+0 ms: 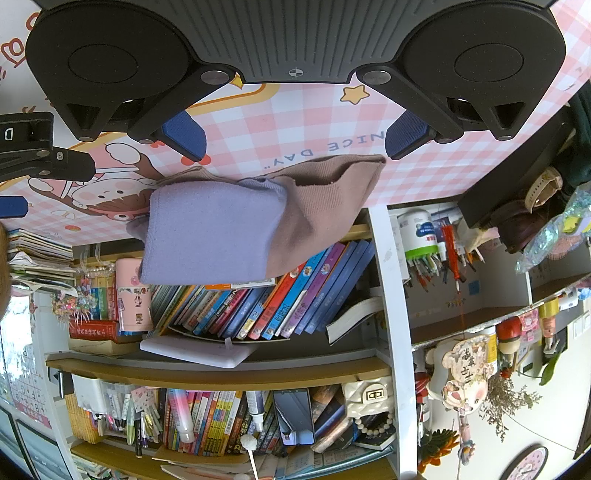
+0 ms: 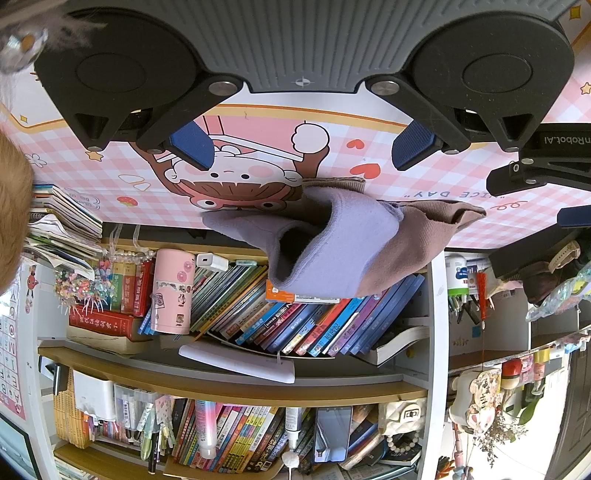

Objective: Fold clothes

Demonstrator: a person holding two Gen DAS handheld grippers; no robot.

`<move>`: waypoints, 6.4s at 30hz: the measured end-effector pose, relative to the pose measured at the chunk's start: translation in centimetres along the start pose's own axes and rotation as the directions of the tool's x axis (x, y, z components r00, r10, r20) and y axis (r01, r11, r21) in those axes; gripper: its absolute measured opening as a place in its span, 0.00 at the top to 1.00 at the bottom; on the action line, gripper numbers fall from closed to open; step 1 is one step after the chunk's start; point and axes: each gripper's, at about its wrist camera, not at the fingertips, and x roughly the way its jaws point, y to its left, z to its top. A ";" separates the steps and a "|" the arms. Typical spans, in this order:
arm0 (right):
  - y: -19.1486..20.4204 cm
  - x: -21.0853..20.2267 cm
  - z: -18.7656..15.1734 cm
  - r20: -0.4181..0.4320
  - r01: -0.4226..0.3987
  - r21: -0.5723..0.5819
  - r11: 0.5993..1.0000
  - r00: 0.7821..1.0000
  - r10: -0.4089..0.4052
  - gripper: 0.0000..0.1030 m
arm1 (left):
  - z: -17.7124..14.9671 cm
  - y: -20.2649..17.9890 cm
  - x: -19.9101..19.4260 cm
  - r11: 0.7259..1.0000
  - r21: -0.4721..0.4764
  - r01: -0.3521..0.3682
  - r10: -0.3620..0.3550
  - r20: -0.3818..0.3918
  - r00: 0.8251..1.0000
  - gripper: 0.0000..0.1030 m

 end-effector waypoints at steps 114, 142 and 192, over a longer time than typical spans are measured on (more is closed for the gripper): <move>-10.7 -5.3 26.2 0.557 -0.801 0.202 0.564 0.568 0.606 0.89 | 10.8 3.8 -9.7 0.291 -0.094 0.952 -0.777 0.557 0.293 0.95; 3.4 16.8 8.3 -0.210 -0.497 0.228 0.837 0.814 0.541 0.35 | 3.3 8.6 -4.9 0.908 -0.218 0.357 -0.377 -0.055 0.925 0.59; -9.1 10.2 1.6 -0.300 -0.261 -0.026 0.965 0.923 0.242 0.50 | 1.2 24.0 5.6 0.908 -0.098 -0.407 0.383 -0.201 0.902 0.93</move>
